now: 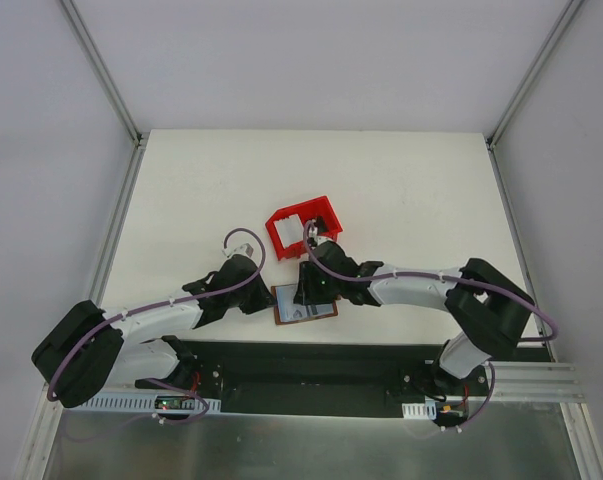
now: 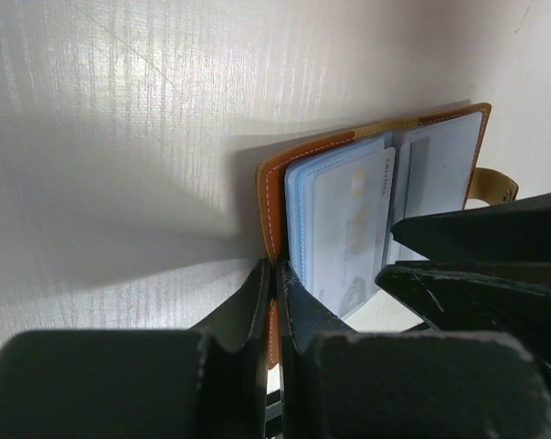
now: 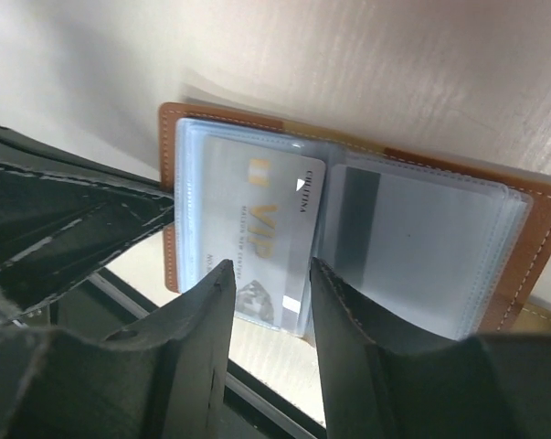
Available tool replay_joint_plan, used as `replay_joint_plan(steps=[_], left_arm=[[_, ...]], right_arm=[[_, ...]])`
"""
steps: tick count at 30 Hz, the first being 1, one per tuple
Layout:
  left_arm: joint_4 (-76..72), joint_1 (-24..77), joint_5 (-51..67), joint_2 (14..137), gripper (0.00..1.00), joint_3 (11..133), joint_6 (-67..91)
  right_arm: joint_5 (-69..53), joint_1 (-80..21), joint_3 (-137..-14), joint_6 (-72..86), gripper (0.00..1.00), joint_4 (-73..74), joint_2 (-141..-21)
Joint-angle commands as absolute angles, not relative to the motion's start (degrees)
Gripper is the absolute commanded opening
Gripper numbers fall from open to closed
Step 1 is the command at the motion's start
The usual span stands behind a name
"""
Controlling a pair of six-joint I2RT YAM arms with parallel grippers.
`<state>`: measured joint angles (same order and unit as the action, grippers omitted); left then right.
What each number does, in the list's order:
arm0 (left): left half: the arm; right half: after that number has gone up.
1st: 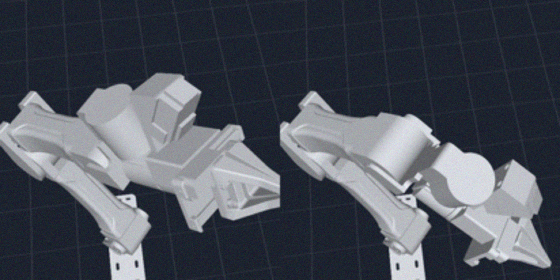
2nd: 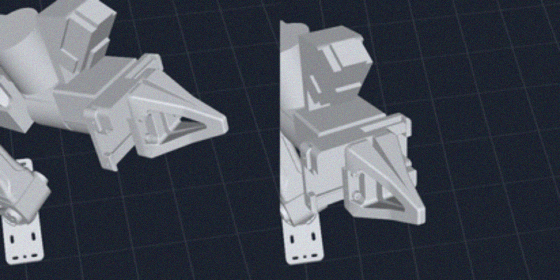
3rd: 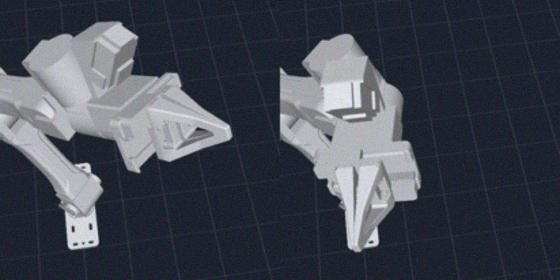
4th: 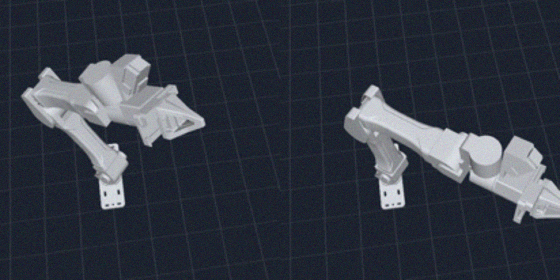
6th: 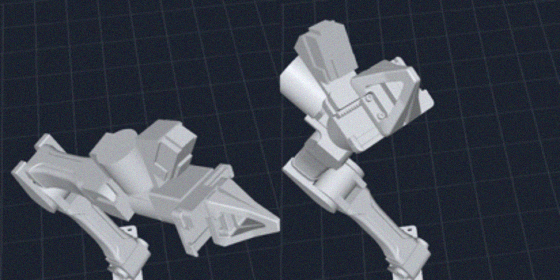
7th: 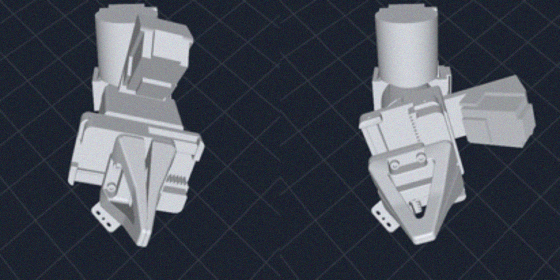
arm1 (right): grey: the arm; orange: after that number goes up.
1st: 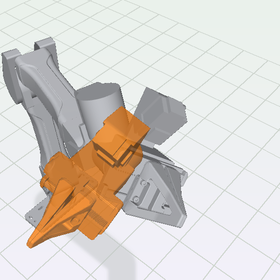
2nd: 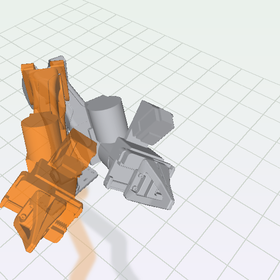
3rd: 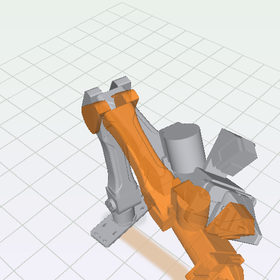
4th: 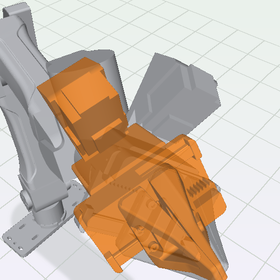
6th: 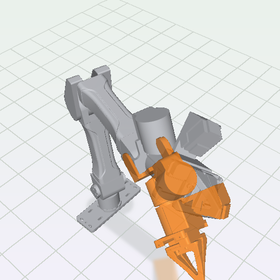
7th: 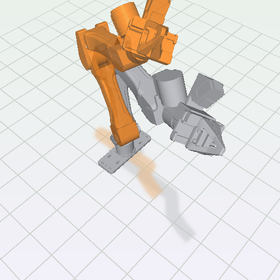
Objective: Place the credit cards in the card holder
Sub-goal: Insert the credit card into the card holder, then turn over the card slot in the card holder.
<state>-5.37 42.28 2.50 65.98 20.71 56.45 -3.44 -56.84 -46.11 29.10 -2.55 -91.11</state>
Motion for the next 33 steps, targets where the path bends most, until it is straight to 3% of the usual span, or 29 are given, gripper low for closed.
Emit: replay_joint_plan(steps=[1, 21, 33], left_arm=[[-5.5, 42.1, 2.5, 64.7, 0.00, 20.3, 55.9], [-5.5, 42.1, 2.7, 64.9, 0.00, 20.8, 55.4], [-5.2, 42.1, 2.9, 60.4, 0.00, 19.7, 55.5]], right_arm=[[-4.0, -56.8, -48.6, 29.1, 0.41, -0.9, -93.2], [-11.2, -57.8, -52.0, 26.1, 0.33, -6.0, -96.6], [-3.1, -58.7, -54.9, 21.1, 0.51, 3.7, -92.1]])
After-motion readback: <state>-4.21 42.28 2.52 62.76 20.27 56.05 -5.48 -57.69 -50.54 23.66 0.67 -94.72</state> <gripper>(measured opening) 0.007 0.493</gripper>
